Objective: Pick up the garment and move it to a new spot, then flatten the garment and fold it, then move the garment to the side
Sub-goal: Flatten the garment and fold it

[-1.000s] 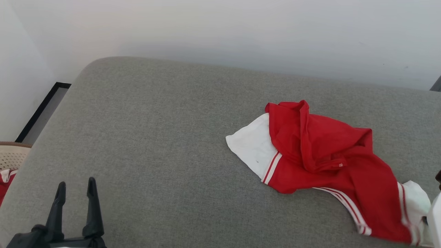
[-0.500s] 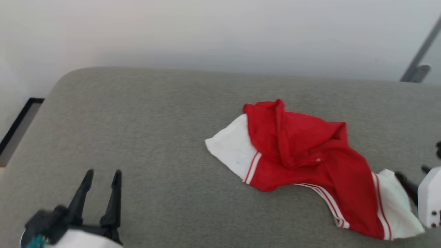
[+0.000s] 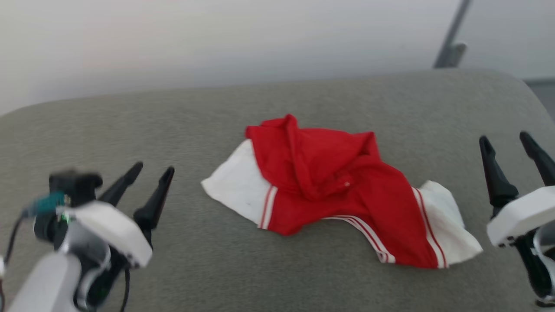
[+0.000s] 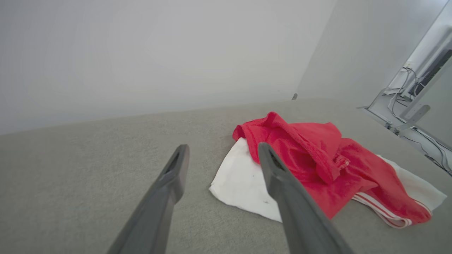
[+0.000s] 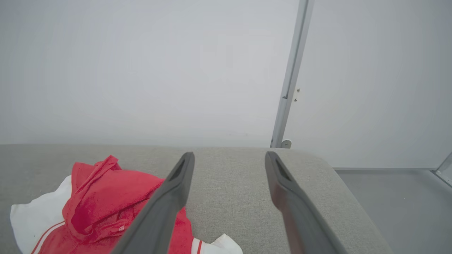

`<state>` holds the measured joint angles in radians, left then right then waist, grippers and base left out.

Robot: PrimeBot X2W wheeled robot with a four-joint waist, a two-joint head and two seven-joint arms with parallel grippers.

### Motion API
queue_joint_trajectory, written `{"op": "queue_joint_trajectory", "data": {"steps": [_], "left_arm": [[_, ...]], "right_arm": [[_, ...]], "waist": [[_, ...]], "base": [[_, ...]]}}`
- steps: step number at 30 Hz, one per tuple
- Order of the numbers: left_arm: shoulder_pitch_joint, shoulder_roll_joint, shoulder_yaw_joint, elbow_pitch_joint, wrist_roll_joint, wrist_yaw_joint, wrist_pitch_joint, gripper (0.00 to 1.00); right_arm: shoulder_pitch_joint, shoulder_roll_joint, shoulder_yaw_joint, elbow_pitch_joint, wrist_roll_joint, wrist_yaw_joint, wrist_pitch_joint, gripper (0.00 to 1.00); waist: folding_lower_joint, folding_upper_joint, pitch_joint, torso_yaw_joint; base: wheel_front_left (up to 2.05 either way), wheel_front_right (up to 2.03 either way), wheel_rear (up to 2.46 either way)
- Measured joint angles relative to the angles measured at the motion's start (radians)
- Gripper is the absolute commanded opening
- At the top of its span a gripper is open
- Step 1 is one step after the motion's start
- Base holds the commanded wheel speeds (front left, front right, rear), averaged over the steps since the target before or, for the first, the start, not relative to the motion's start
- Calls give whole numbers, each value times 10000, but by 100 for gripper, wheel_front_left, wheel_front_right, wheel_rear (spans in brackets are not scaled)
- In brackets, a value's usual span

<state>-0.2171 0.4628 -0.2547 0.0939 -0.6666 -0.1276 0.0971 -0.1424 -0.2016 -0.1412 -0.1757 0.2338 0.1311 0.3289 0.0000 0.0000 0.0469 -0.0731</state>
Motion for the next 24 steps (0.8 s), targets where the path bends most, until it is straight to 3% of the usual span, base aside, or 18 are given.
{"op": "queue_joint_trajectory", "data": {"steps": [12,24], "left_arm": [[-3241,761,-1756,2383,-1062,0,3118,100],[-5149,1039,-3135,5417,-1101,109,5939,100]], "right_arm": [[-288,1225,63,380,-857,0,-2660,100],[-546,1457,393,1189,-594,0,-3043,100]], "waist": [[0,0,945,-1521],[0,0,1960,-2509]], "base": [[0,0,0],[0,0,0]]}}
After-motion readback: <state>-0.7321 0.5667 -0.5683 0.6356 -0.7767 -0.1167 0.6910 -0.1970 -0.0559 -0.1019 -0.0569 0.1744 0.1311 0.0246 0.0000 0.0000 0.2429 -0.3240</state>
